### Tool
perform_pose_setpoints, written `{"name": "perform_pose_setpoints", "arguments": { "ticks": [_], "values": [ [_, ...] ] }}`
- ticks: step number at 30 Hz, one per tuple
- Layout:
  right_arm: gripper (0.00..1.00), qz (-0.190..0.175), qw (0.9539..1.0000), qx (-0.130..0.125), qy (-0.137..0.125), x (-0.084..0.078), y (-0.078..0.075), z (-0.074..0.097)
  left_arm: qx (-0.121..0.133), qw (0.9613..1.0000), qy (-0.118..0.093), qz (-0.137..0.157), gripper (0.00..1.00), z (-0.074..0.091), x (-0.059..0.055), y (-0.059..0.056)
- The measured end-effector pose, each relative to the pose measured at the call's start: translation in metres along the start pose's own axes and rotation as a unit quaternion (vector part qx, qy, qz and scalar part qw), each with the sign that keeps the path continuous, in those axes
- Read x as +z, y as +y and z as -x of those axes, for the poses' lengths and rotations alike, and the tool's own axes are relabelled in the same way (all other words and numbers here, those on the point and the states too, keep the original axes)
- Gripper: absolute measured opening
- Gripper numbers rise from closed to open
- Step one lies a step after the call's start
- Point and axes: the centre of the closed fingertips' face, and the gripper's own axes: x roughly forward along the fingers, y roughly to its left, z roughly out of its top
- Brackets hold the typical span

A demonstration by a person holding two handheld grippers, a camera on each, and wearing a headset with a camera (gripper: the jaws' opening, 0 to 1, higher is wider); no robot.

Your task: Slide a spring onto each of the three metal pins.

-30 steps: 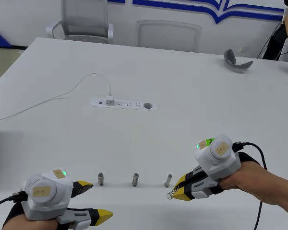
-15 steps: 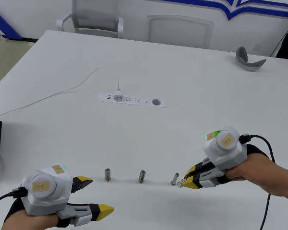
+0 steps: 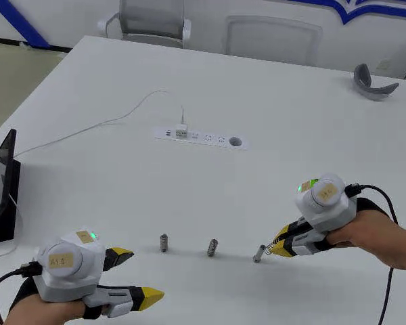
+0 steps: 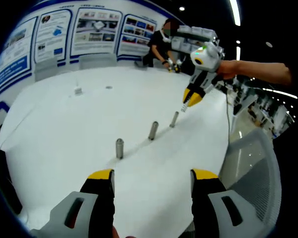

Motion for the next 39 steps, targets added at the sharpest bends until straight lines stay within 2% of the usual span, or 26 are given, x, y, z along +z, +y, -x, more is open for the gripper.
{"name": "perform_pose_setpoints", "arguments": {
  "ticks": [6, 15, 28, 39],
  "values": [
    [0.12, 0.007, 0.9999, -0.005, 0.009, -0.004, -0.008, -0.006, 0.002, 0.9999, -0.002, 0.01, 0.63, 0.001, 0.0, 0.002],
    [0.13, 0.004, 1.0, -0.003, 0.008, -0.002, -0.011, -0.012, 0.004, 0.9999, -0.003, 0.015, 0.63, 0.003, -0.001, 0.003],
    [0.13, 0.018, 0.9997, 0.003, 0.019, 0.001, -0.008, -0.021, 0.006, 0.9998, -0.002, 0.018, 0.62, 0.005, -0.003, 0.003],
    [0.13, 0.04, 0.9987, -0.002, 0.031, 0.0, -0.008, -0.032, 0.006, 0.9998, -0.002, 0.02, 0.62, 0.006, -0.005, 0.002]
  ]
}}
